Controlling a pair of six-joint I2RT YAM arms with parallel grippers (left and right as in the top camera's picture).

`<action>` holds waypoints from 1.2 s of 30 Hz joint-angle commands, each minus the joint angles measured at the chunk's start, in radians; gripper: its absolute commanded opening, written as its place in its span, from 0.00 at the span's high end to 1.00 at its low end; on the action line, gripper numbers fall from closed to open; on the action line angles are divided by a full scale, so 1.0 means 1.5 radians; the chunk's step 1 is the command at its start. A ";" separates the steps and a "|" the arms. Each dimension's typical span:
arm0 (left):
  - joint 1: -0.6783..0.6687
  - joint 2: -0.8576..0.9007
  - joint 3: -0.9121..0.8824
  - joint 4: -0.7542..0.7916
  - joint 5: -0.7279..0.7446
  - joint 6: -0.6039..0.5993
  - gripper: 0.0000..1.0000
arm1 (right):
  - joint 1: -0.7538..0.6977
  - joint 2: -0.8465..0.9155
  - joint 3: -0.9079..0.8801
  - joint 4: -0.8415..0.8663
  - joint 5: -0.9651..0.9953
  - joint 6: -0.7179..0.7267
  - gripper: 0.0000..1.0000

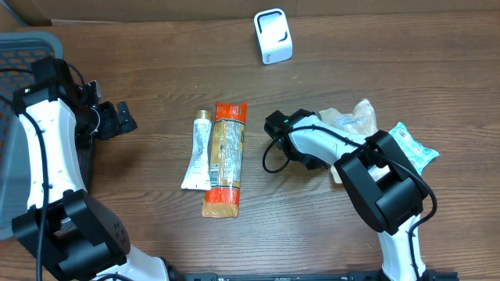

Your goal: Scan the item barcode

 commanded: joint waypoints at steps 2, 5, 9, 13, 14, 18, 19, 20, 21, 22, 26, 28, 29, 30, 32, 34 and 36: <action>0.004 0.005 0.008 0.000 0.003 -0.011 0.00 | 0.002 -0.008 0.024 -0.011 -0.058 0.007 0.96; 0.004 0.005 0.008 0.000 0.003 -0.011 0.00 | 0.002 -0.062 0.076 -0.014 -0.187 -0.028 0.96; 0.004 0.005 0.008 0.000 0.003 -0.011 0.00 | -0.003 -0.152 0.124 -0.010 -0.365 -0.069 0.96; 0.004 0.005 0.008 0.000 0.003 -0.011 0.01 | -0.031 -0.262 0.132 0.012 -0.598 -0.099 0.96; 0.004 0.005 0.008 0.000 0.003 -0.011 0.00 | -0.042 -0.282 0.132 0.016 -0.641 -0.099 0.96; 0.004 0.005 0.008 0.000 0.003 -0.011 0.00 | -0.114 -0.329 0.129 0.019 -0.821 -0.096 0.96; 0.004 0.005 0.008 0.001 0.003 -0.011 0.00 | -0.136 -0.330 0.125 0.020 -0.874 -0.096 0.96; 0.004 0.005 0.008 0.000 0.003 -0.011 0.00 | -0.148 -0.329 0.119 0.022 -0.901 -0.096 0.96; 0.004 0.005 0.008 0.000 0.003 -0.011 0.00 | -0.165 -0.328 0.103 0.034 -0.938 -0.095 0.96; 0.004 0.005 0.008 0.000 0.003 -0.011 0.00 | -0.177 -0.328 0.084 0.048 -0.962 -0.090 0.96; 0.004 0.005 0.008 0.000 0.003 -0.011 0.00 | -0.216 -0.323 -0.042 0.155 -0.992 -0.030 0.96; 0.004 0.005 0.008 0.000 0.003 -0.011 0.00 | -0.227 -0.322 -0.110 0.230 -1.000 0.001 0.96; 0.004 0.005 0.008 0.000 0.003 -0.011 0.00 | -0.233 -0.322 -0.149 0.272 -0.999 0.018 0.96; 0.004 0.005 0.008 0.000 0.003 -0.011 0.00 | -0.242 -0.320 -0.185 0.308 -0.995 0.034 0.96; 0.004 0.005 0.008 0.000 0.003 -0.011 0.00 | -0.263 -0.315 -0.236 0.352 -0.995 0.047 0.96; 0.004 0.005 0.008 0.000 0.003 -0.011 0.00 | -0.289 -0.309 -0.267 0.373 -0.995 0.048 0.96; 0.004 0.005 0.008 0.000 0.003 -0.011 0.00 | -0.311 -0.304 -0.275 0.365 -0.980 0.045 0.96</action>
